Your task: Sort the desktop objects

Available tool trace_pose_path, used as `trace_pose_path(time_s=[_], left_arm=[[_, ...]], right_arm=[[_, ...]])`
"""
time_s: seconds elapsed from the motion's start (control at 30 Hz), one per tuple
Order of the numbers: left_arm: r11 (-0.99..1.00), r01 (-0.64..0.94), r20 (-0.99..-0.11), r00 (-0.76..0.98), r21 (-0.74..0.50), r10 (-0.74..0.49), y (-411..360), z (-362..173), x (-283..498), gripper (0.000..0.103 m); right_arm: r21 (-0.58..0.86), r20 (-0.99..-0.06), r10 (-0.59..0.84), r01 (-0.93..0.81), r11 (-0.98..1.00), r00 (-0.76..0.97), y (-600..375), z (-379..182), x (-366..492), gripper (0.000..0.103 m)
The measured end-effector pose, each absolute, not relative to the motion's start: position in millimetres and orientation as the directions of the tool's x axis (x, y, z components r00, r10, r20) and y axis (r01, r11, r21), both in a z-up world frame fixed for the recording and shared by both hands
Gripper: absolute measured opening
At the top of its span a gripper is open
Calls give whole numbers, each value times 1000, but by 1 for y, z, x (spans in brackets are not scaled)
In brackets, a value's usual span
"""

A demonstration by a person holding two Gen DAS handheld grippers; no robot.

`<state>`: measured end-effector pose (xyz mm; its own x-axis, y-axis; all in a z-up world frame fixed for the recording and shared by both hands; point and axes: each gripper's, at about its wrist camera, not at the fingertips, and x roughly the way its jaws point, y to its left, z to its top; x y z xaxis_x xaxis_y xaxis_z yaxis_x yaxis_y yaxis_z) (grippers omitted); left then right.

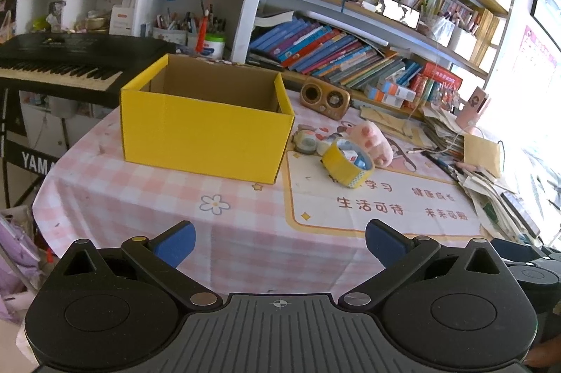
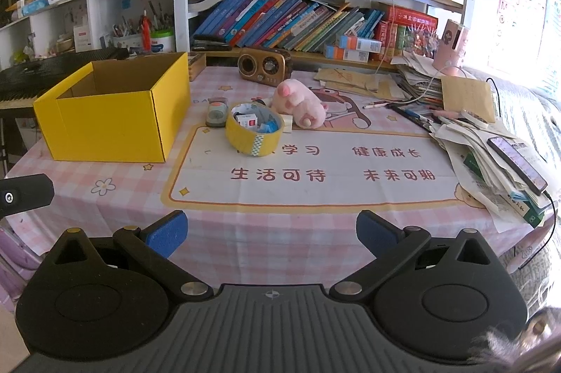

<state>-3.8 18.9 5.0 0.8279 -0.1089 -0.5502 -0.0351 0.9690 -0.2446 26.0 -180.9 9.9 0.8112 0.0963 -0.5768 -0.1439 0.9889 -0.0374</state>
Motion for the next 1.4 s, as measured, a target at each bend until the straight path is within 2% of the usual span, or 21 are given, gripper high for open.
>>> trace_pose_path(time_s=[0.53, 0.97, 1.4], left_arm=[[963, -57, -573, 812, -263, -109, 23, 1, 1, 103], [966, -83, -548, 834, -245, -68, 34, 7, 4, 103], [959, -61, -545, 832, -277, -104, 40, 3, 17, 103]], right_arm=[[-35, -581, 86, -131, 991, 809, -184, 12, 27, 103], [-22, -592, 84, -120, 993, 802, -183, 9, 31, 103], [-15, -613, 67, -97, 995, 787, -182, 7, 40, 103]])
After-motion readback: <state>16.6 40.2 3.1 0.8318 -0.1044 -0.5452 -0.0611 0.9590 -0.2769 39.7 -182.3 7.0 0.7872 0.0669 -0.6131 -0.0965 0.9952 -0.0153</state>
